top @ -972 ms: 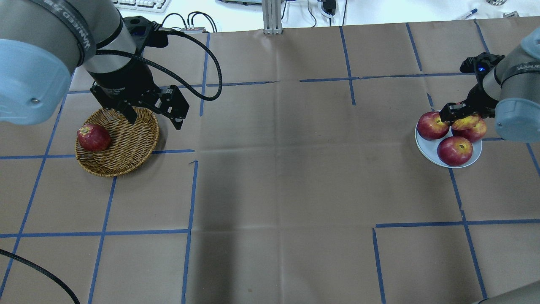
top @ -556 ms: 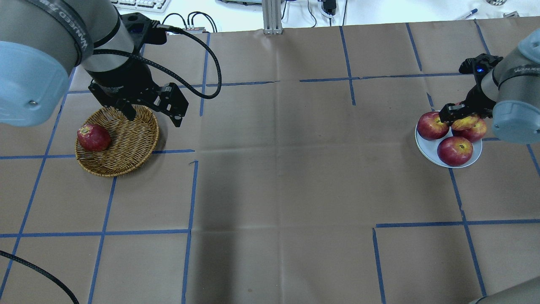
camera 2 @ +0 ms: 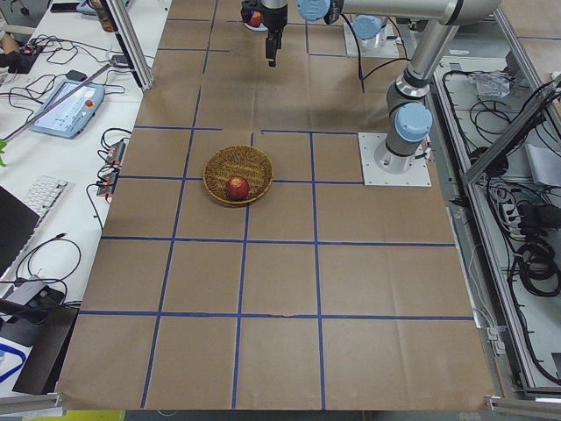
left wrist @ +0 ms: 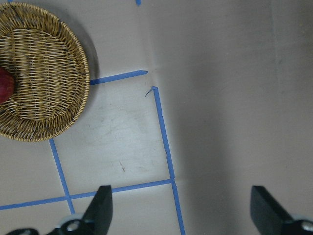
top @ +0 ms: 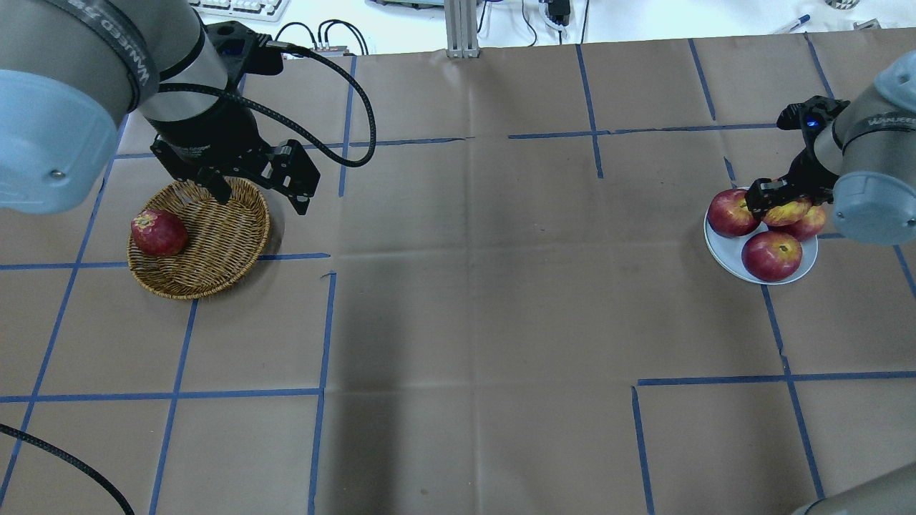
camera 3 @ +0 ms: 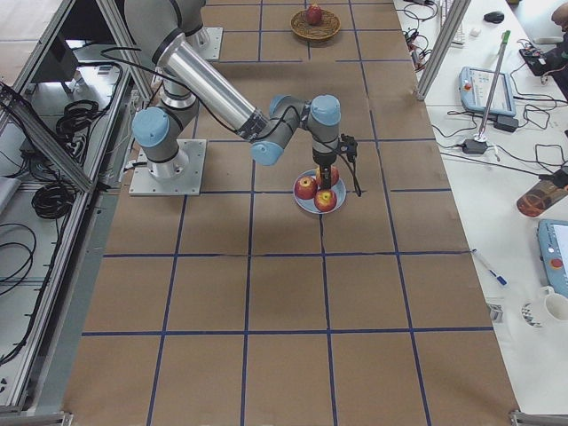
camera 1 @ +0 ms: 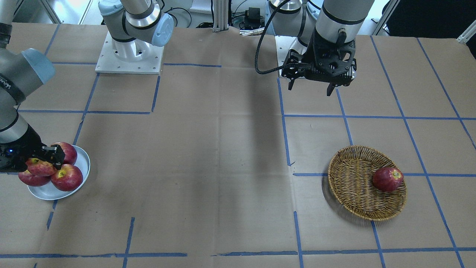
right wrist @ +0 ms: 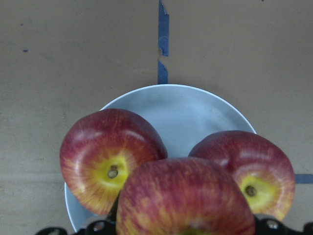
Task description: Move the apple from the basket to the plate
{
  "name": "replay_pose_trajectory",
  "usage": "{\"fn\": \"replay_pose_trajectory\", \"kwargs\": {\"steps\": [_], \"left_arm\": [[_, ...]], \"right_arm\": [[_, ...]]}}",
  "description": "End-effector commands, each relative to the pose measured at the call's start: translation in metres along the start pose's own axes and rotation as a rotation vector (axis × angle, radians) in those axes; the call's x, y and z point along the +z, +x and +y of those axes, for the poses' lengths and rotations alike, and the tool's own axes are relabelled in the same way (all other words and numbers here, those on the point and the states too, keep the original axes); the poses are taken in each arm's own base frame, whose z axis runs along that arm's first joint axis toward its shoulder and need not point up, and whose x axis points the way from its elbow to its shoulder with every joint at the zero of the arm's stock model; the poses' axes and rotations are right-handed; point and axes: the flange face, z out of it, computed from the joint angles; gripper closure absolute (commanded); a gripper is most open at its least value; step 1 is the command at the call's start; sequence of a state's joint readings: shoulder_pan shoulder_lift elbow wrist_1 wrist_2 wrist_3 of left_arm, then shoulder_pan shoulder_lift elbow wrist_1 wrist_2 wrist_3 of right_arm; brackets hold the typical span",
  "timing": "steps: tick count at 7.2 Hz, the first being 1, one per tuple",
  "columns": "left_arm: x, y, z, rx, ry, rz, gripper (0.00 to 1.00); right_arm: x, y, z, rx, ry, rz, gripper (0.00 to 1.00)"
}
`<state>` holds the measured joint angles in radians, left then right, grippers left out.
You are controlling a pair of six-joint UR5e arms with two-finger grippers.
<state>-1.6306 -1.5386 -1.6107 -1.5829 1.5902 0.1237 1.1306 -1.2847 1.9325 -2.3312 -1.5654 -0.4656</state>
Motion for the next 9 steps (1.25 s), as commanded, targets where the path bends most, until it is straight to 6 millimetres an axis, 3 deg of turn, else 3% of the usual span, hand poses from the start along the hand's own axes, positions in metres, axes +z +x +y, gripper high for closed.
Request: {"fn": "replay_pose_trajectory", "kwargs": {"steps": [1, 3, 4, 6, 7, 8, 9], "left_arm": [[0.001, 0.0, 0.0, 0.001, -0.002, 0.0, 0.01], [0.002, 0.0, 0.0, 0.001, -0.003, 0.0, 0.01], [0.001, 0.0, 0.0, 0.001, -0.002, 0.0, 0.01], [0.001, 0.0, 0.0, 0.001, -0.002, 0.0, 0.01], [0.002, 0.0, 0.0, 0.001, -0.003, 0.0, 0.01], [0.002, 0.0, 0.0, 0.001, -0.003, 0.0, 0.01], [0.001, 0.0, 0.0, -0.001, -0.003, 0.0, 0.01]], "right_arm": [[-0.001, 0.0, -0.001, 0.007, 0.002, 0.0, 0.01], [-0.017, 0.001, -0.002, 0.005, 0.022, 0.012, 0.0], [-0.036, 0.001, -0.004, 0.005, 0.044, 0.019, 0.0], [-0.114, -0.001, -0.017, 0.01, 0.011, -0.01, 0.0], [-0.145, -0.018, -0.021, -0.01, -0.027, -0.034, 0.0], [-0.179, -0.055, -0.02, -0.03, -0.025, -0.034, 0.0], [-0.201, -0.088, -0.009, -0.035, -0.037, -0.04, 0.0]]}}
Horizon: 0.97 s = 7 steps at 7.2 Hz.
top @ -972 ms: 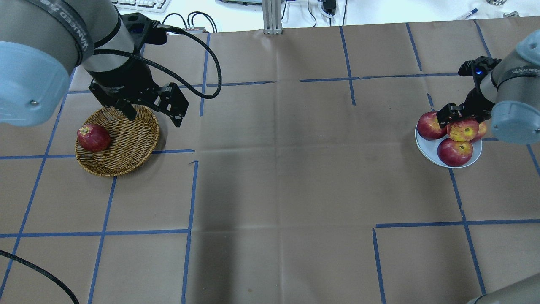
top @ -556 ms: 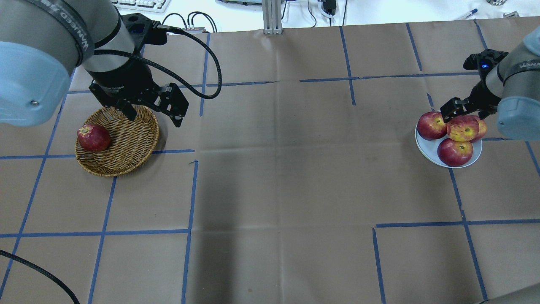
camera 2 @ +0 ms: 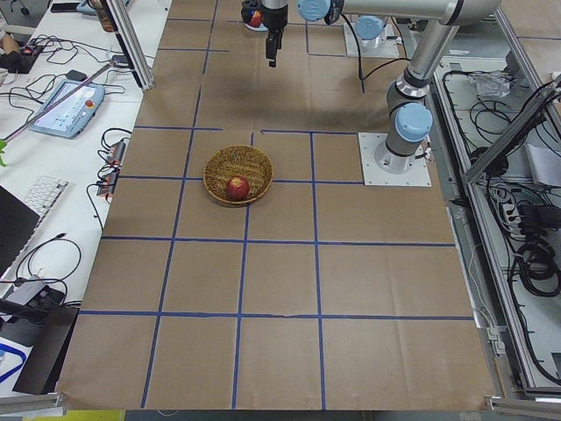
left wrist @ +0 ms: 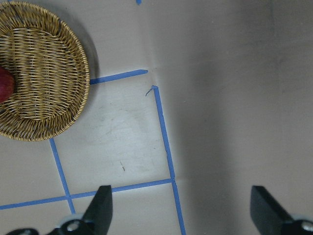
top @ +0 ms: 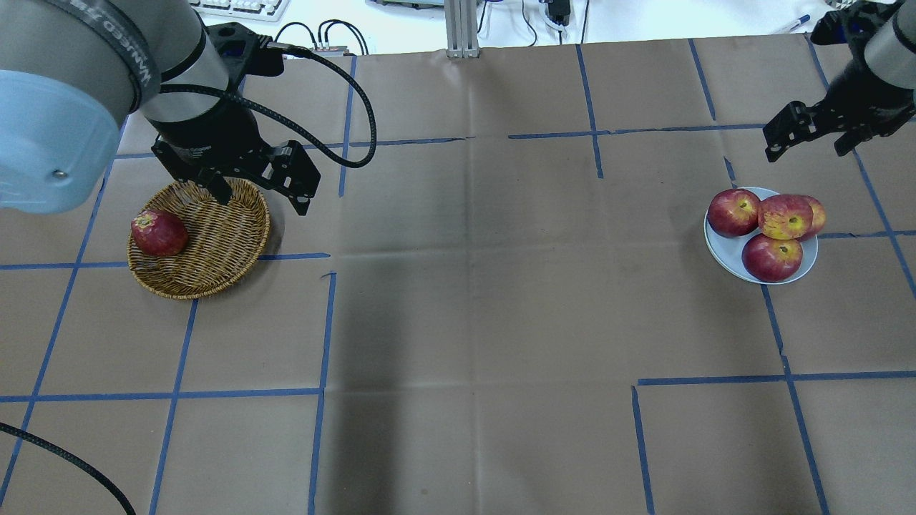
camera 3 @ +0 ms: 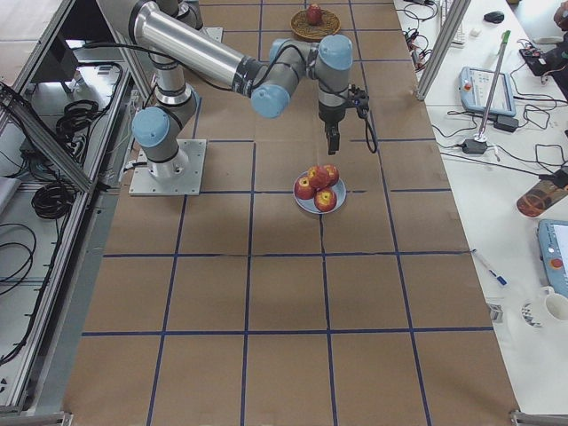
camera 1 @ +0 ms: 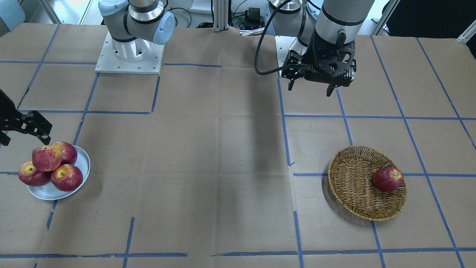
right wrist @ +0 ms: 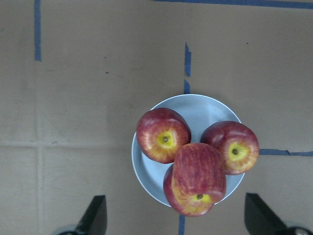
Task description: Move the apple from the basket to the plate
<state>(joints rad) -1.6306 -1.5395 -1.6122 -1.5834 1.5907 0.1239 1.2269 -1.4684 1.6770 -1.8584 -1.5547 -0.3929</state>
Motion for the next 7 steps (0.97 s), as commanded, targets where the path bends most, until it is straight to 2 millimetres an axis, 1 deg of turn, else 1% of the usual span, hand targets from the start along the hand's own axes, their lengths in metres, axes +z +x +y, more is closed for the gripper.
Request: {"fn": "replay_pose_trajectory", "kwargs": {"steps": [1, 2, 4, 5, 6, 7], "left_arm": [[0.0, 0.001, 0.0, 0.0, -0.002, 0.0, 0.01], [0.0, 0.0, 0.001, 0.0, -0.002, 0.0, 0.01], [-0.001, 0.001, 0.001, 0.0, 0.001, 0.0, 0.01], [-0.002, 0.001, 0.002, 0.0, 0.003, 0.0, 0.01], [-0.002, 0.002, 0.002, 0.002, 0.001, 0.0, 0.01], [-0.001, 0.002, 0.002, 0.002, 0.0, -0.002, 0.01]], "right_arm": [[-0.044, -0.071, 0.023, -0.003, -0.031, -0.016, 0.0], [-0.054, -0.107, 0.032, 0.025, -0.036, -0.02, 0.0], [-0.061, -0.192, 0.045, 0.039, -0.027, -0.013, 0.0], [-0.06, -0.192, 0.042, 0.039, -0.029, -0.014, 0.0], [-0.068, -0.191, 0.044, 0.039, -0.014, -0.015, 0.0], [-0.07, -0.188, 0.045, 0.045, -0.01, -0.013, 0.0]]}}
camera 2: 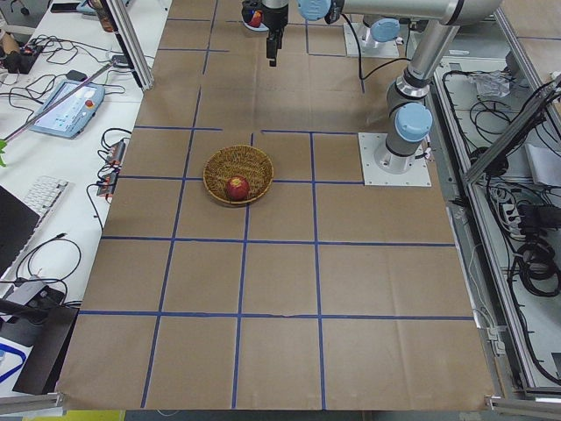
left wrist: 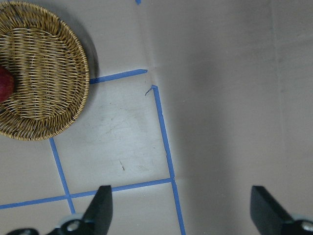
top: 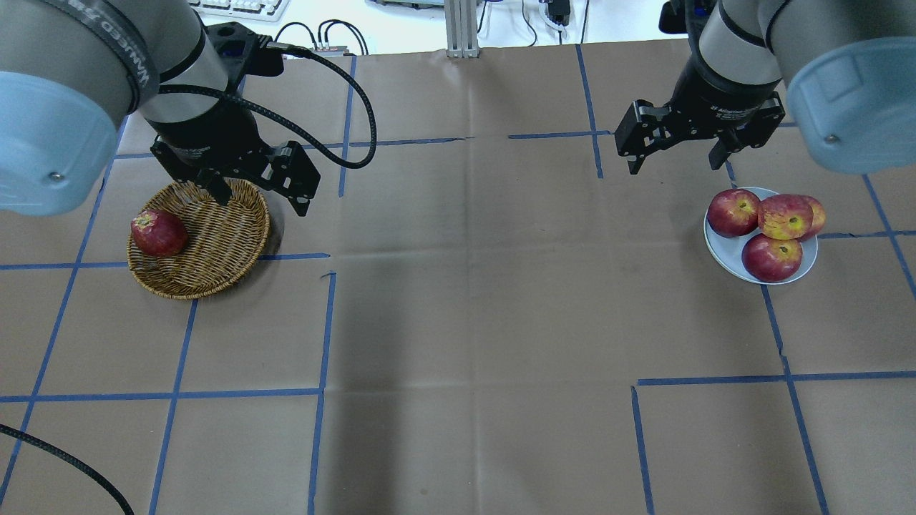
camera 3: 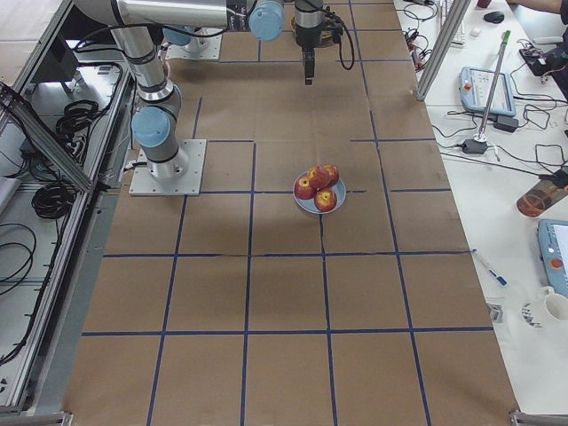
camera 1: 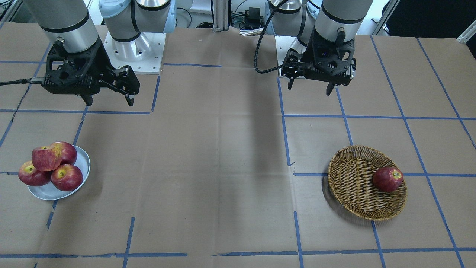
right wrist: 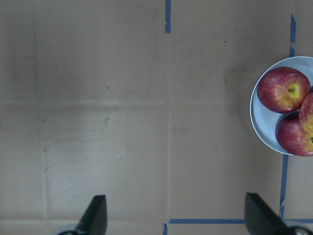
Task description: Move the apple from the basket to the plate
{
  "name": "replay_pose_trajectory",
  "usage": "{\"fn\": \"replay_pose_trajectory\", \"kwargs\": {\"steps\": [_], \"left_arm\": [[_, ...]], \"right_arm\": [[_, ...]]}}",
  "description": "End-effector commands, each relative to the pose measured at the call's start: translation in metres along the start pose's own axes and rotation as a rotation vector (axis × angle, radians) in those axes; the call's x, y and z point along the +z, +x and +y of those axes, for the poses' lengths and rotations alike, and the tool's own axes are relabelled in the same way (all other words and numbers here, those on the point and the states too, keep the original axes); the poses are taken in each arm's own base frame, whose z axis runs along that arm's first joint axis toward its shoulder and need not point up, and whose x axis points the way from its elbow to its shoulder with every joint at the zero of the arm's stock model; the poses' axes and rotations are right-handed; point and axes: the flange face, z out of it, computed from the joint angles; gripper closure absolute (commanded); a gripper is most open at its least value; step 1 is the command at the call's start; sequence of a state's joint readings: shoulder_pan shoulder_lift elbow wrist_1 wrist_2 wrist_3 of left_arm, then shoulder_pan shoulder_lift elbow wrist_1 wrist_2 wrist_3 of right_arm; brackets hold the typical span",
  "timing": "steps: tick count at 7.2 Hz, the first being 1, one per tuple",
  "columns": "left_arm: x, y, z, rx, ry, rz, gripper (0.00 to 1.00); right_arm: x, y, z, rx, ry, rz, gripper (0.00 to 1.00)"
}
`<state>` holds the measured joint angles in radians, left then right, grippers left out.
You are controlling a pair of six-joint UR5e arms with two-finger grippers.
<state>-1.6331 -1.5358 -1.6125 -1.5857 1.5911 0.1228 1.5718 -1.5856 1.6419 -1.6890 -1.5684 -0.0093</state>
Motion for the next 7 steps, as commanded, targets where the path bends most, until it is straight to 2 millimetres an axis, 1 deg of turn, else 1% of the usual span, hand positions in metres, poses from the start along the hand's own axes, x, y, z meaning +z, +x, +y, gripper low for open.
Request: {"fn": "replay_pose_trajectory", "kwargs": {"steps": [1, 3, 4, 7], "left_arm": [[-0.002, 0.001, 0.001, 0.002, 0.003, -0.002, 0.01], [-0.009, 0.001, 0.009, 0.011, 0.015, -0.003, 0.01], [-0.007, 0.002, 0.007, 0.013, 0.011, -0.003, 0.01], [-0.004, 0.001, 0.011, 0.01, 0.012, -0.003, 0.01]], "right_arm": [[-0.005, 0.003, 0.003, 0.01, -0.003, 0.0, 0.0], [-0.006, 0.005, 0.006, 0.015, -0.019, 0.0, 0.0], [-0.006, 0.005, 0.006, 0.015, -0.019, 0.0, 0.0], [-0.006, 0.005, 0.006, 0.015, -0.022, 0.0, 0.0]]}}
